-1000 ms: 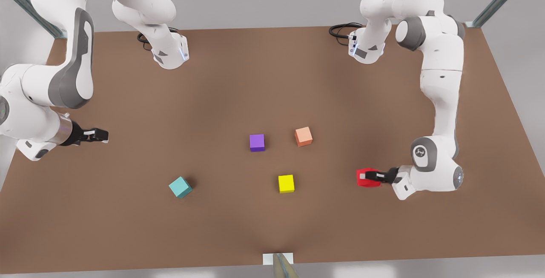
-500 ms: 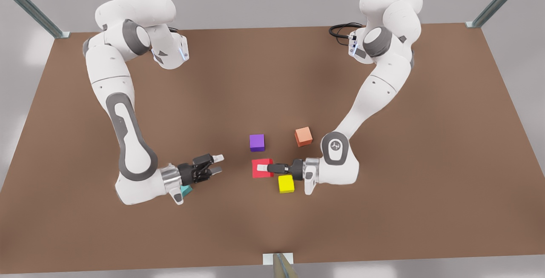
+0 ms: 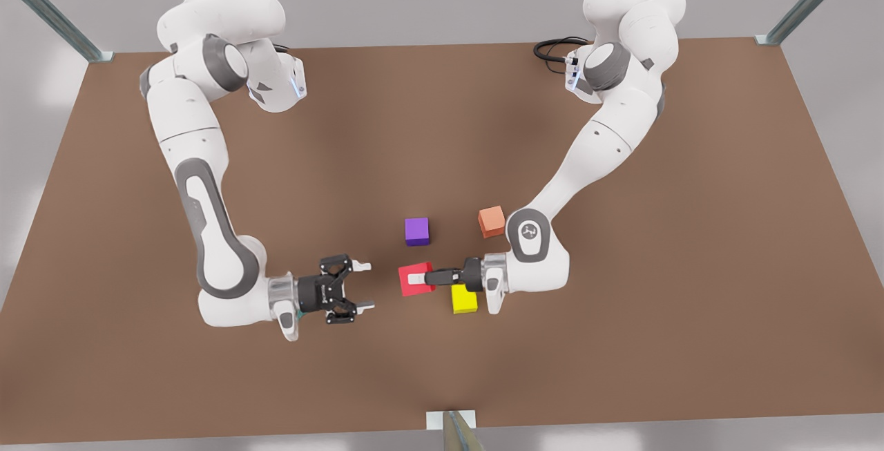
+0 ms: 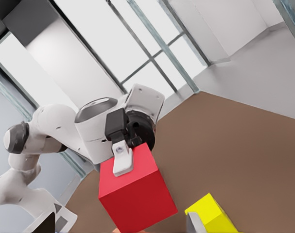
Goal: Pick up red wooden cube and pass to hand red wooden cube and place in blue wooden cube
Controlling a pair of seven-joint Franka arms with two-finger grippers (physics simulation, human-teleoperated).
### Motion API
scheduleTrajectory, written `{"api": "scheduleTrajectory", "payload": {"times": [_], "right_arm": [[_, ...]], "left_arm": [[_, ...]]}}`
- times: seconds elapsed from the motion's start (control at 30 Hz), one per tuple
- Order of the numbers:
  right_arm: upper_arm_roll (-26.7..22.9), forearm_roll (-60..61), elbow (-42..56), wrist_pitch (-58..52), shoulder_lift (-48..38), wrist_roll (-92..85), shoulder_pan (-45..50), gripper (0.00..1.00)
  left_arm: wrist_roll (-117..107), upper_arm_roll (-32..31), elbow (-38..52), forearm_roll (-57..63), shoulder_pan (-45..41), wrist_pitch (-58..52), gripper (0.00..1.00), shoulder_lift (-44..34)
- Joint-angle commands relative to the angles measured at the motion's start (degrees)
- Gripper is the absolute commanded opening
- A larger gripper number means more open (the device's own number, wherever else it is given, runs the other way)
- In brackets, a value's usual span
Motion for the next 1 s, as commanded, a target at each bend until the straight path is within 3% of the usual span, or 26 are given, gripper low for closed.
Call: {"api": "scheduleTrajectory", "payload": {"times": [0.0,0.97], "right_arm": [[0.0,4.6,0.1,4.9,0.4,-39.4,0.6,1.0],[3.5,11.8,-3.0,3.7,2.7,-41.4,3.9,1.0]], "left_arm": [[4.5,-0.1,0.0,-0.8,0.0,0.5,0.69,-0.2],[4.4,-0.2,0.0,-0.9,-0.4,0.5,0.69,-0.3]]}}
